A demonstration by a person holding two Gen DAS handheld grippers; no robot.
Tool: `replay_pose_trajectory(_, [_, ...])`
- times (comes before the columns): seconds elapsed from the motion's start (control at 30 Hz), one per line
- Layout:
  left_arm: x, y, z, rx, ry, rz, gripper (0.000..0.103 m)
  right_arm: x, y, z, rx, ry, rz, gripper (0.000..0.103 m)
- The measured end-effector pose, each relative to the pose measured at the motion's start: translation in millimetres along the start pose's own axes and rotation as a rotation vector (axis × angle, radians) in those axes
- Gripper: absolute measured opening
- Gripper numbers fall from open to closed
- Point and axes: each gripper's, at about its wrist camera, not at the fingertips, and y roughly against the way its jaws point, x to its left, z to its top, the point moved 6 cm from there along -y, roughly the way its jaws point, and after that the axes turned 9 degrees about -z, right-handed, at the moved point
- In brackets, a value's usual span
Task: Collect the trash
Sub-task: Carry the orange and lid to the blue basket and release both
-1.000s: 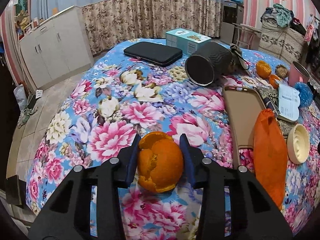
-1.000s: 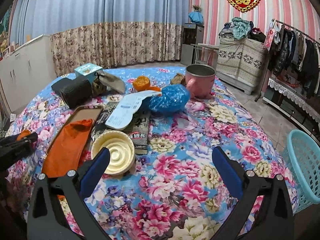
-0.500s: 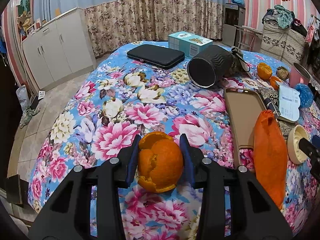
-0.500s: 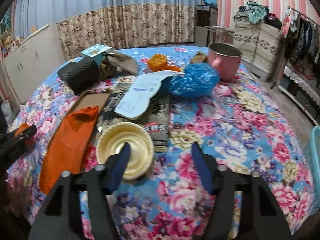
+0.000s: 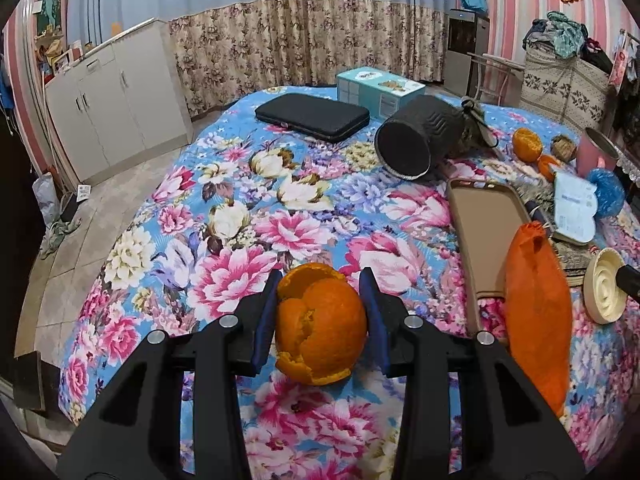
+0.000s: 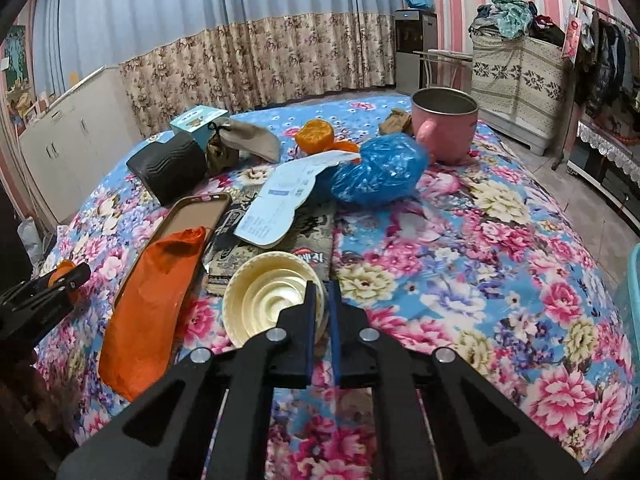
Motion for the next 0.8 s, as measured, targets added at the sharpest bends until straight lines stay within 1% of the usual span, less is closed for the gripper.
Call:
replay_pose_trajectory(0.1, [-5.2,11.6,3.8,-0.036,-0.026,-0.003,0.039,-2.2,4.6,1.0,-0.007,-0.004,0.001,0.007])
replay_pose_trajectory(0.23, [-15.1,21.0,4.3,-0.045,-0.077,0.001,0.039,-12.4,15.4,5.7,-0.015,-0.023,0.012,0.007])
replay_pose_trajectory(0.33, [-22.1,29.9,8.6,-0.054,-0.092,-0.008,0.039,-24.1,26.0,12.9,-0.027,-0.042,0.007,0.007])
replay_pose_trajectory(0.4, [-28.8,38.1,14.8,-0.065,-0.1,-0.021,0.039,-35.2,33.3,19.2,-0.039,-0.049,-0.006,0.007])
replay_pose_trajectory(0.47, [-36.3,45.5,22.0,-0.066,-0.091,-0.06,0.039,-48.8,42.5,25.3,-0.053,-0.054,-0.023,0.007])
replay_pose_trajectory(0.63, [-66.9,65.8,36.2,-0.1,-0.093,-0.117,0.039,-100.9,75.9,38.8,-0.108,-0.1,-0.069,0.007])
replay_pose_trajectory(0.73, [-103.3,75.9,43.2,-0.114,-0.12,-0.167,0.039,-134.2,92.3,40.2,-0.133,-0.127,-0.105,0.007])
replay_pose_trajectory(0.8, [-127.4,79.4,47.1,-0.12,-0.139,-0.199,0.039,-164.8,106.3,38.5,-0.151,-0.153,-0.144,0.007])
